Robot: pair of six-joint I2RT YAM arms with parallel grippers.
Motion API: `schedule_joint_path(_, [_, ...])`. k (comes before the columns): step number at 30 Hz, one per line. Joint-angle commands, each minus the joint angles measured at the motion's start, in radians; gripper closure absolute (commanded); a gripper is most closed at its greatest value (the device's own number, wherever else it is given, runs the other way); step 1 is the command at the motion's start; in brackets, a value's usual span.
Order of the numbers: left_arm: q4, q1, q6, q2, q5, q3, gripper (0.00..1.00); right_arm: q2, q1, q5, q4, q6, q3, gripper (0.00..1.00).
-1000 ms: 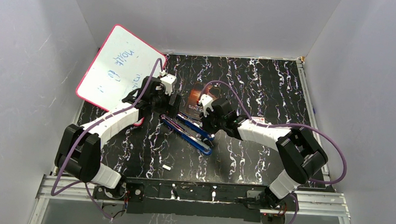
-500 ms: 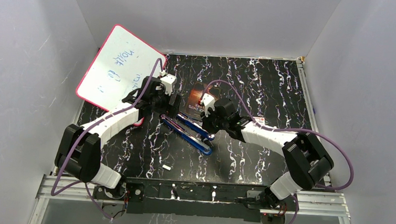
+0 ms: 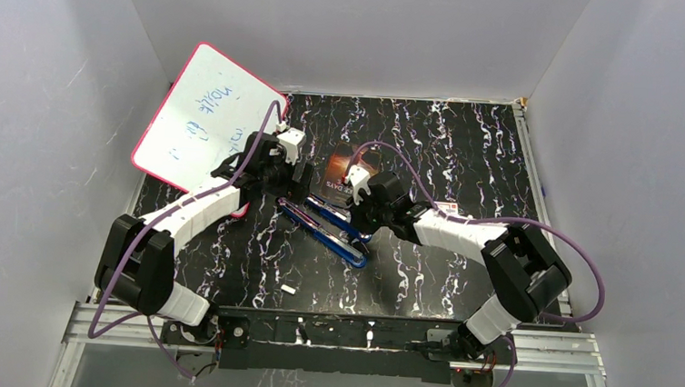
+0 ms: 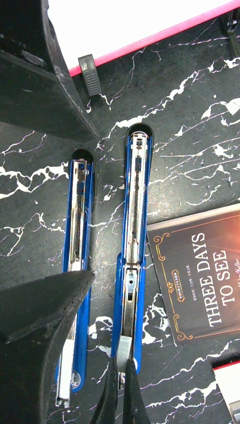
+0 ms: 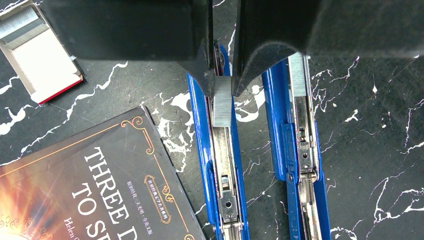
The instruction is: Load the staples into the stapler
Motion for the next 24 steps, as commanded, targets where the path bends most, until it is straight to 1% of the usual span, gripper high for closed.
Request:
schedule_joint_path(1, [-0.007, -0.007, 0.01, -0.03, -0.005, 0.004, 0.02, 0.017, -0.002, 0.013, -0.02, 0.011, 0.04, 1.0])
schedule_joint_path(6, [-0.007, -0.007, 0.01, -0.031, -0.005, 0.004, 0.02, 0.014, -0.002, 0.006, -0.026, 0.013, 0.045, 1.0])
schedule_joint_path(14, [-0.005, -0.007, 0.01, -0.03, -0.006, 0.004, 0.02, -0.052, -0.002, -0.001, 0.042, 0.016, 0.011, 1.0])
schedule_joint_path(24, [-0.004, -0.007, 0.011, -0.027, -0.006, 0.004, 0.02, -0.018, -0.002, 0.006, 0.013, 0.01, 0.024, 1.0])
